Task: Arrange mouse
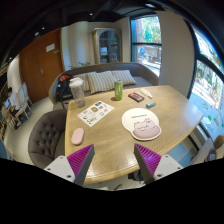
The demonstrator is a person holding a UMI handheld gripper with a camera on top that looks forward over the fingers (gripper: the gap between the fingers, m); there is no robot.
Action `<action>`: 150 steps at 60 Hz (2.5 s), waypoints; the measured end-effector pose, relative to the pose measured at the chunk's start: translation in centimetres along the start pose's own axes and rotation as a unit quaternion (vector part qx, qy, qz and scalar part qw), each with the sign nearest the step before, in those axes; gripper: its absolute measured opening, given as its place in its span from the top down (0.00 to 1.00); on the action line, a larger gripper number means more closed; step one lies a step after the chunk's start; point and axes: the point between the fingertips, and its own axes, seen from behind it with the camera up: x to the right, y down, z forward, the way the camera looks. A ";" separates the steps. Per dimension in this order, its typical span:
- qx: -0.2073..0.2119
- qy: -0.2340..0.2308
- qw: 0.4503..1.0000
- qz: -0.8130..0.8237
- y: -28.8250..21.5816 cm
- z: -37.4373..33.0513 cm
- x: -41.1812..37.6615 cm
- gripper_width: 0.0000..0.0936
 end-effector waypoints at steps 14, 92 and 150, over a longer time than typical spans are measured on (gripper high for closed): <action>0.019 -0.039 0.999 -0.019 0.0 2.1 -3.0 0.10; -0.023 -0.174 0.978 -0.115 3.7 24.0 -20.8 0.55; -0.001 -0.064 0.996 -0.069 -4.3 29.3 17.0 0.51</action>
